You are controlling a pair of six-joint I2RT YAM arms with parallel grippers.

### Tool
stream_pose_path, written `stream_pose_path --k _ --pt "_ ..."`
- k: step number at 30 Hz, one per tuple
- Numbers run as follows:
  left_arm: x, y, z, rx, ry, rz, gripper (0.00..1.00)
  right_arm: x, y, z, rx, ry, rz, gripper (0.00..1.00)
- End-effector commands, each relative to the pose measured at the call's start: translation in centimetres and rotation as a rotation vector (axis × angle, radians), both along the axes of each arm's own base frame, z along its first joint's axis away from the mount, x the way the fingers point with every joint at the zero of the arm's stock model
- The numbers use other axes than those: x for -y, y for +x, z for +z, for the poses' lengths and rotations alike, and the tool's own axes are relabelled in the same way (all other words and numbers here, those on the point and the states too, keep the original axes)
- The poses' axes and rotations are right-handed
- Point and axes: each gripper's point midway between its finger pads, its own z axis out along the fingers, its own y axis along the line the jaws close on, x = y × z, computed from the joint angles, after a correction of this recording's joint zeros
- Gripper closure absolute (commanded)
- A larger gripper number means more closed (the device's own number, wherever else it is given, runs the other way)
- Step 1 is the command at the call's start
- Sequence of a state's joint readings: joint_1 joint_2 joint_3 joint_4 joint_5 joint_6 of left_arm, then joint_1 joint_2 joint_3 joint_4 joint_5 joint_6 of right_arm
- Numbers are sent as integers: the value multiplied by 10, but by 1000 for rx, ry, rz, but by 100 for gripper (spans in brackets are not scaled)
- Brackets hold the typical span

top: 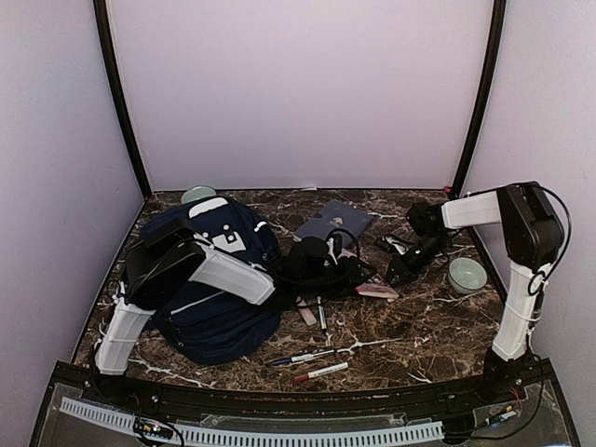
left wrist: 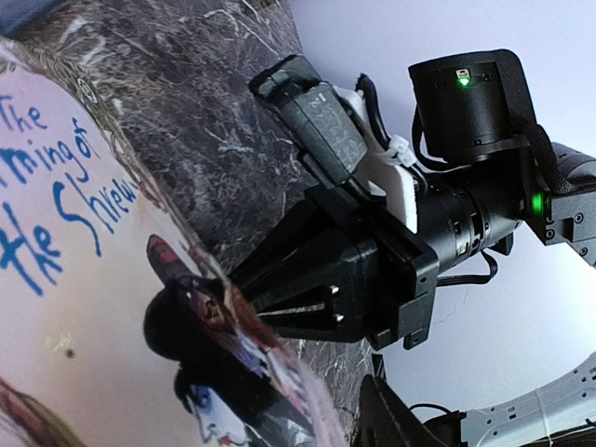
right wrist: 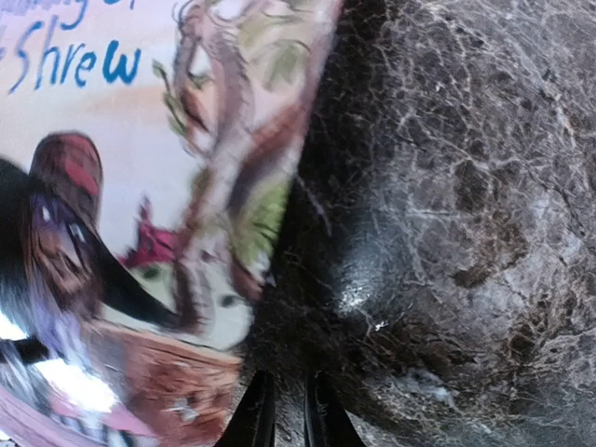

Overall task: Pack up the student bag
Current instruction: Pick up the book at the center of the board, then pass from the left arm to the right

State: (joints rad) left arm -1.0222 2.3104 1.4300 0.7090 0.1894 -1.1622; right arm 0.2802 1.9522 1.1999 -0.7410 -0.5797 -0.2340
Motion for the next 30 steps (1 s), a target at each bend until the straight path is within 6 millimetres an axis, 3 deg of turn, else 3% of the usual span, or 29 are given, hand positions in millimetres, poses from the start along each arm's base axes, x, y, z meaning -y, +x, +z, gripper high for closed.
stream_pose_path --k 1,4,9,13,17,21,26,30 --pt "-22 -1 44 -27 -41 66 54 15 -15 -29 -41 -123 18 86" --pt "-37 -7 27 -97 30 95 58 17 -9 -22 2 -135 12 86" --pt "-47 -17 17 -136 77 83 65 16 -6 -14 27 -125 11 84" --pt "-51 -22 13 -147 91 69 78 16 -5 -7 46 -120 11 79" --pt "-56 -31 16 -124 124 45 86 20 1 7 87 -118 -5 75" --pt "-59 -43 31 -53 147 -8 92 30 -2 20 137 -121 -10 73" --pt "-60 -60 69 147 108 -114 94 23 -3 62 277 -43 35 70" --pt "-65 -71 112 330 63 -175 94 15 1 112 413 59 16 45"
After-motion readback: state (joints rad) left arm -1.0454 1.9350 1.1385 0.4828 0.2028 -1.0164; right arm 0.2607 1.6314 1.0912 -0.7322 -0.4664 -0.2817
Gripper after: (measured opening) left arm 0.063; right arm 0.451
